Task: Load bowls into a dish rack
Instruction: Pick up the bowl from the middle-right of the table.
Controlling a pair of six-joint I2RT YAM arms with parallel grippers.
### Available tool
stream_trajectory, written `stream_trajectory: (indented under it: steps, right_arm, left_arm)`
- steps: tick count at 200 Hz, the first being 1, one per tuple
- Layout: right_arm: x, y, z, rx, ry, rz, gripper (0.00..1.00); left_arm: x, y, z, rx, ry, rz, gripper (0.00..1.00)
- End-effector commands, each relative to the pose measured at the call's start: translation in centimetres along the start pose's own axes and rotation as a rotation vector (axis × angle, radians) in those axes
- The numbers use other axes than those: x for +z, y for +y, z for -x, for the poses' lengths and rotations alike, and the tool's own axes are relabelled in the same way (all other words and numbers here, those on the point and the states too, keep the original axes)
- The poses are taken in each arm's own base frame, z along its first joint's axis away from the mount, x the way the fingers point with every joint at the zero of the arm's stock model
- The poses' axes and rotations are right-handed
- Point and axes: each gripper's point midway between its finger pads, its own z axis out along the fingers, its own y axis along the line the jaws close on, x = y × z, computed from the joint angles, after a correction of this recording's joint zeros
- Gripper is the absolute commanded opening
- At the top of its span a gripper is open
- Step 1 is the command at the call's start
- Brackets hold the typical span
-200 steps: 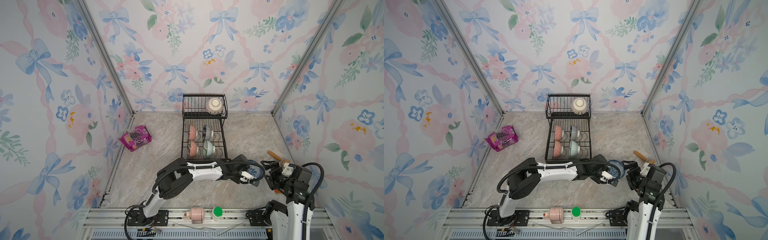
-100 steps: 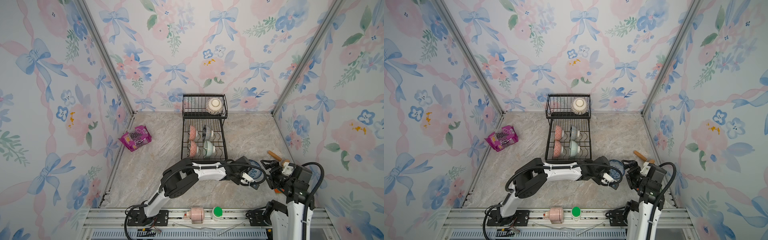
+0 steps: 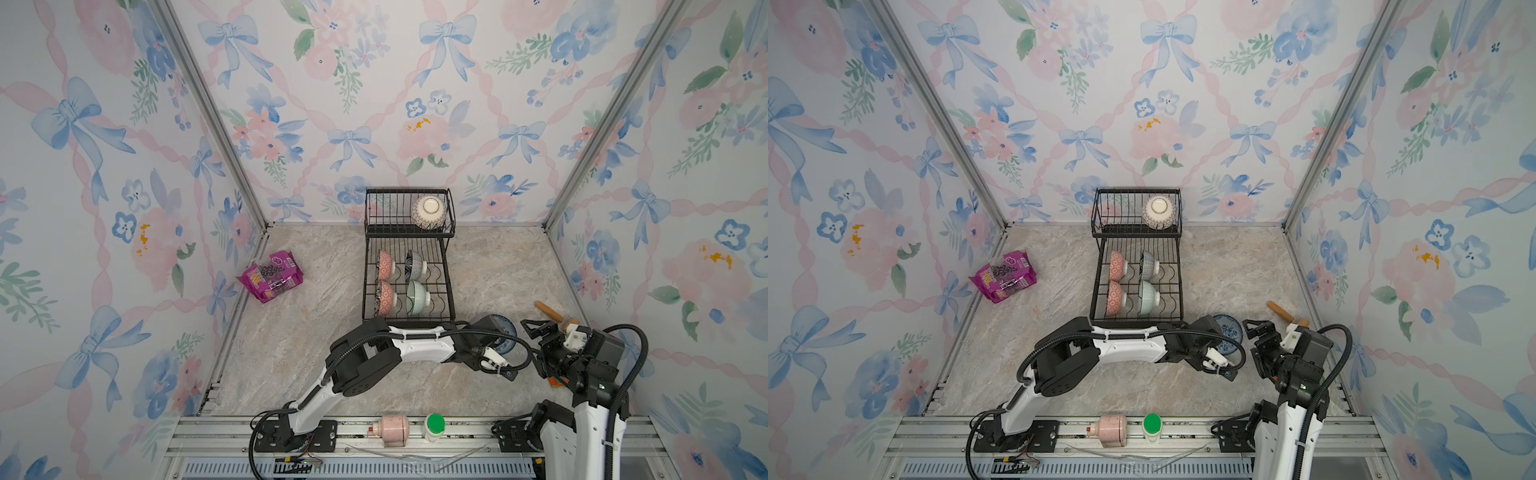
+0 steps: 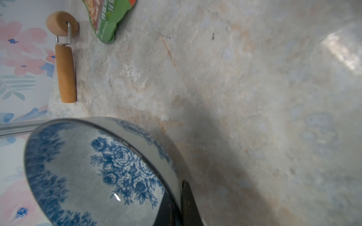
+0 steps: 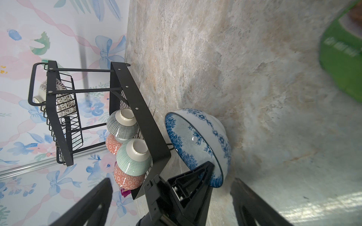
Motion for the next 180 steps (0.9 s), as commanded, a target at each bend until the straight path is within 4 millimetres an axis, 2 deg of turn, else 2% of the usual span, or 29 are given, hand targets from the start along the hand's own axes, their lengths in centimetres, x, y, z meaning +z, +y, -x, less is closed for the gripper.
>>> stream_trajectory:
  steps: [1, 43, 102, 133, 162, 180]
  right_arm:
    - [-0.4, 1.4, 0.5, -0.027, -0.016, 0.046, 0.96]
    - [-0.9, 3.5, 0.6, -0.081, -0.015, 0.108, 0.96]
    - [-1.4, 5.8, 0.0, -0.140, 0.017, 0.174, 0.96]
    - [-1.5, 6.4, -0.2, -0.161, 0.029, 0.195, 0.96]
    - [-1.5, 6.6, -0.4, -0.171, 0.038, 0.205, 0.96]
    - [-1.6, 7.1, -0.7, -0.197, 0.044, 0.221, 0.96]
  left_arm:
    - [-3.3, 2.1, 1.5, -0.055, -0.059, 0.040, 0.00]
    - [-8.1, 4.9, 2.1, -0.211, -0.191, 0.069, 0.00]
    - [-14.6, 9.8, 0.1, -0.466, -0.375, 0.157, 0.00]
    - [-18.2, 11.7, -0.2, -0.553, -0.507, 0.200, 0.00]
    - [-21.3, 13.1, -1.5, -0.668, -0.621, 0.213, 0.00]
    - [-23.8, 14.1, -2.3, -0.736, -0.716, 0.226, 0.00]
